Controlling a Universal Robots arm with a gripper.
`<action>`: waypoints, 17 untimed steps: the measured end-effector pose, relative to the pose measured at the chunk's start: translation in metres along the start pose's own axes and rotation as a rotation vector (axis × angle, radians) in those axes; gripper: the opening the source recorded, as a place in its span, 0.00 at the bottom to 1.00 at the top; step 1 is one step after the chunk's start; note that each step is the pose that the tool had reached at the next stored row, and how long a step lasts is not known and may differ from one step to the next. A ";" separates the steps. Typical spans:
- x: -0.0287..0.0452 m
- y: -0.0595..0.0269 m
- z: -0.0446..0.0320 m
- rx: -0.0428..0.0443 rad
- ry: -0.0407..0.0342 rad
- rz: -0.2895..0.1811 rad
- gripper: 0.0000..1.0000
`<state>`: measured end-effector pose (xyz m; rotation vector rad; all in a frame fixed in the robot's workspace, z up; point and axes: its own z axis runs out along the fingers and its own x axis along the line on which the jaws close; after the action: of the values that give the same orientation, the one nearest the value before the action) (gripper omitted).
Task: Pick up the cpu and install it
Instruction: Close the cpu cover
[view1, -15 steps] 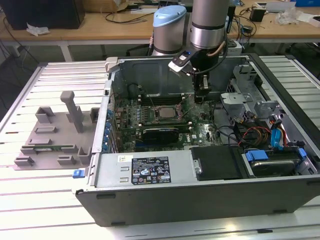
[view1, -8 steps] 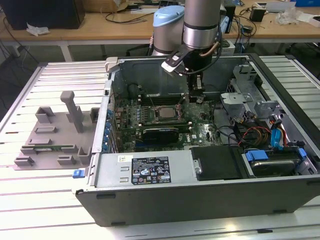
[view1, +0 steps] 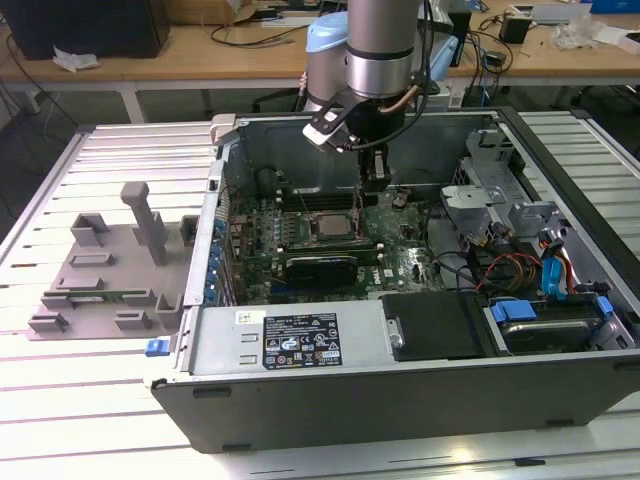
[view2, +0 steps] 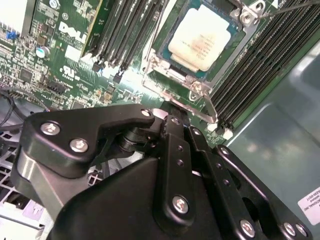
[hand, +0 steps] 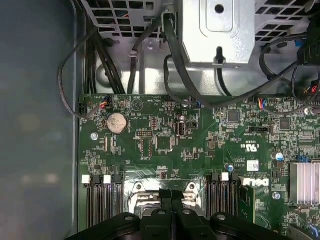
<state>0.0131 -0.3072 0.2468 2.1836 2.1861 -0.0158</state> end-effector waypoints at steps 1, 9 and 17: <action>0.0000 0.0000 0.0000 0.0000 0.0000 0.000 0.11; 0.0001 -0.0064 0.0026 0.0256 0.0001 -0.001 0.11; -0.0026 -0.0384 0.0111 0.0256 0.0001 -0.001 0.11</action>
<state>-0.0250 -0.3104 0.2347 2.1957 2.1993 -0.0440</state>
